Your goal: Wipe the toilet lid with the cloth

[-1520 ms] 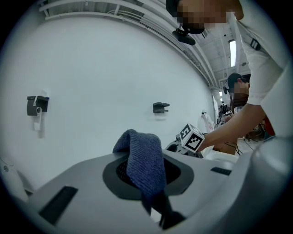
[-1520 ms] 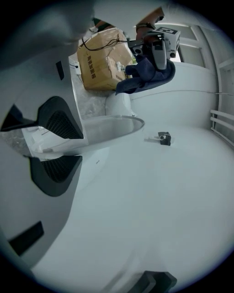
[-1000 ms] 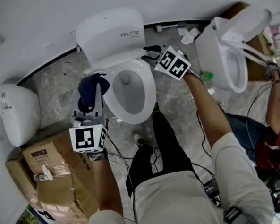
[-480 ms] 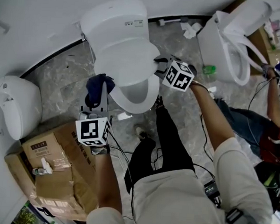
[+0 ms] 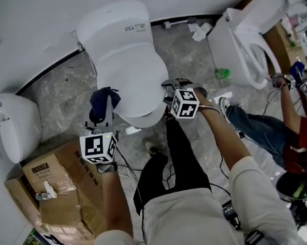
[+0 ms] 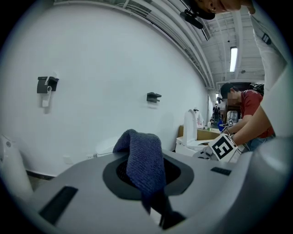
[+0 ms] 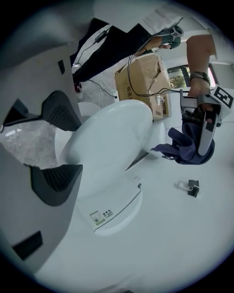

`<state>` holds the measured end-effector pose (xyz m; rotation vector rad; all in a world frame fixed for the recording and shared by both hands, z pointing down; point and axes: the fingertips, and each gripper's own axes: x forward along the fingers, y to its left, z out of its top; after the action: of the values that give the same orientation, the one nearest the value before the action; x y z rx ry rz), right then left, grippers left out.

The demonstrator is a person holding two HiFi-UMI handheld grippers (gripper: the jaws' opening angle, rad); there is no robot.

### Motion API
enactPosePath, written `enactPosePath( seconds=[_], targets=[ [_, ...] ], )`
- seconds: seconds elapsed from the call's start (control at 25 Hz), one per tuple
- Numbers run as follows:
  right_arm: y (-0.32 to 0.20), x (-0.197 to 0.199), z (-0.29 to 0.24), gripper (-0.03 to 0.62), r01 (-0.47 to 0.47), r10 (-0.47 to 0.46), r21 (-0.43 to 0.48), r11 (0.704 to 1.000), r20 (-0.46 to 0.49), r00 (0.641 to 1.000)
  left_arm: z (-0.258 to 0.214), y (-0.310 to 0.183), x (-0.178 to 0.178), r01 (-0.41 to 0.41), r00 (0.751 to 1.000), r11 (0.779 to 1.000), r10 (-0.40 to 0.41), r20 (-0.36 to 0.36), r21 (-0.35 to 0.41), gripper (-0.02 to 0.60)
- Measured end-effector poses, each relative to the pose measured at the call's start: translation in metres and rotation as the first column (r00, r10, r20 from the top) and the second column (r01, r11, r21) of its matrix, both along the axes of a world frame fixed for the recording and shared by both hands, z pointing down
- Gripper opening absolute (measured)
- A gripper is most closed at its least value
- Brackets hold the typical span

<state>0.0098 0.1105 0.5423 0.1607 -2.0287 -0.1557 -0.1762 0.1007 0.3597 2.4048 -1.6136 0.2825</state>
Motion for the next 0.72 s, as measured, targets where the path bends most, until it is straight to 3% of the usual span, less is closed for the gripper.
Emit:
enactPosePath(
  seconds=[0.24,0.44,0.72],
  targets=[
    [0.031,0.007,0.040,0.273,0.079,-0.082,-0.042,0.996,-0.087,0.993,0.026,-0.013,0.011,-0.006,1.000,0.999,0.006,-0.012,-0.035,0.054],
    [0.047,0.007,0.056,0.291,0.117,-0.123,-0.076,0.990,-0.087,0.989,0.051,-0.025,0.022,-0.018,1.000,0.998,0.017,-0.007,-0.065,0.054],
    [0.063,0.011,0.080,0.298,0.155,-0.176,-0.195,0.969,-0.099,0.979,0.084,-0.041,0.029,-0.004,1.000,0.994,0.004,-0.002,-0.111,0.054]
  ],
)
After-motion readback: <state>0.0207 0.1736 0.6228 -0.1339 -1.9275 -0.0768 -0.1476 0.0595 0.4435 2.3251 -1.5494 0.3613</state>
